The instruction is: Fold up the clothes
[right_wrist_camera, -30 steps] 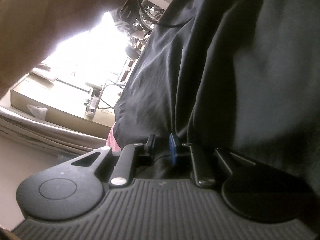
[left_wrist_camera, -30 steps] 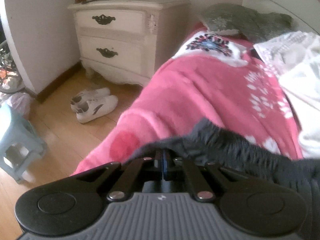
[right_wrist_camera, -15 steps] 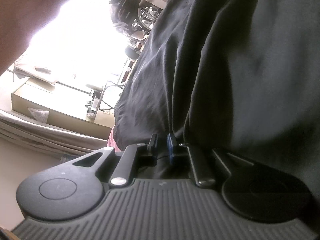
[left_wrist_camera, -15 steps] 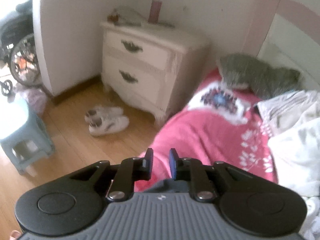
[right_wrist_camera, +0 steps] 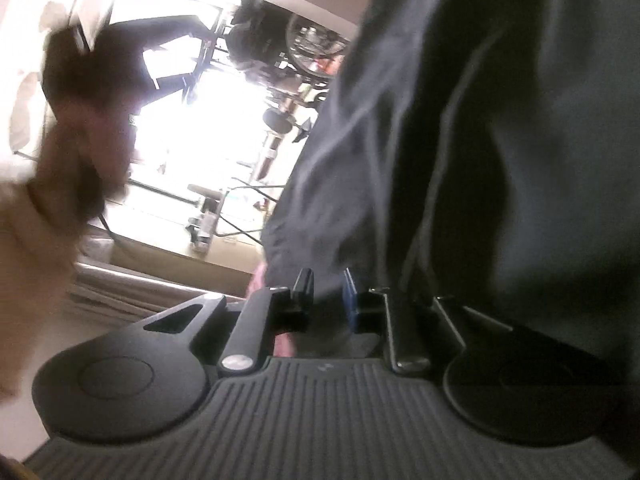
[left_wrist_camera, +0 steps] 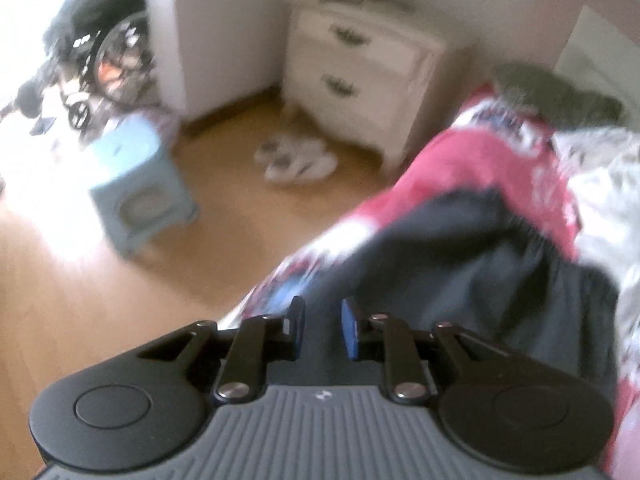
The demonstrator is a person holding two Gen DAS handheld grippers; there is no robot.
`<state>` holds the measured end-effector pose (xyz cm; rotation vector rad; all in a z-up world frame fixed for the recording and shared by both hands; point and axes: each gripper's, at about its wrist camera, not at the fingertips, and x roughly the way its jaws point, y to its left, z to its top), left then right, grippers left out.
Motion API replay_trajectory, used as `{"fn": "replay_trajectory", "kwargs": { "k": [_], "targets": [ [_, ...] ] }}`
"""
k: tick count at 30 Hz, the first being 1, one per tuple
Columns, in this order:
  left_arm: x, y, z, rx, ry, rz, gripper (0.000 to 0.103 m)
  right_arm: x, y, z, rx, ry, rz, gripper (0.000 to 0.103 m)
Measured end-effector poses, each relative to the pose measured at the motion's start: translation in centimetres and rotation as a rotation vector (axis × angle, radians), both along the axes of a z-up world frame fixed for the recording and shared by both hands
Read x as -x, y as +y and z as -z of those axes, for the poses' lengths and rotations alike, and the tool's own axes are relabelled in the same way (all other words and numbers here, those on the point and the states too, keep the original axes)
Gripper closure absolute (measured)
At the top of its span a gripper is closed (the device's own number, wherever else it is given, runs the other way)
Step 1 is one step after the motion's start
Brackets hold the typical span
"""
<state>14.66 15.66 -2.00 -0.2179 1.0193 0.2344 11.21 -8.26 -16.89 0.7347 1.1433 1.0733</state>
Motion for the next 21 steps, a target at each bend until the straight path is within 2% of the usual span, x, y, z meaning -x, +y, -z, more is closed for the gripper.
{"fn": "replay_trajectory", "kwargs": {
  "k": [5, 8, 12, 15, 16, 21],
  "targets": [
    [6.4, 1.5, 3.5, -0.033, 0.093, 0.034, 0.082, 1.1, 1.0, -0.2, 0.059, 0.000, -0.005, 0.086],
    [9.3, 2.6, 4.8, -0.029, 0.114, 0.001, 0.082, 1.4, 1.2, -0.4, 0.087, -0.004, 0.008, 0.086],
    [12.0, 3.8, 5.5, -0.004, 0.092, -0.035, 0.082, 1.5, 1.5, -0.6, 0.091, 0.008, 0.027, 0.086],
    [13.1, 4.5, 6.0, 0.014, 0.077, -0.049, 0.078, 1.7, 2.2, -0.7, 0.107, 0.018, 0.024, 0.086],
    [13.3, 4.6, 6.1, 0.013, 0.071, -0.051, 0.075, 1.9, 2.5, -0.6, 0.126, 0.024, 0.017, 0.086],
    [14.0, 4.8, 6.5, 0.002, 0.033, -0.049, 0.073, 3.5, 3.5, -0.7, 0.184, 0.051, -0.046, 0.086]
  ]
}}
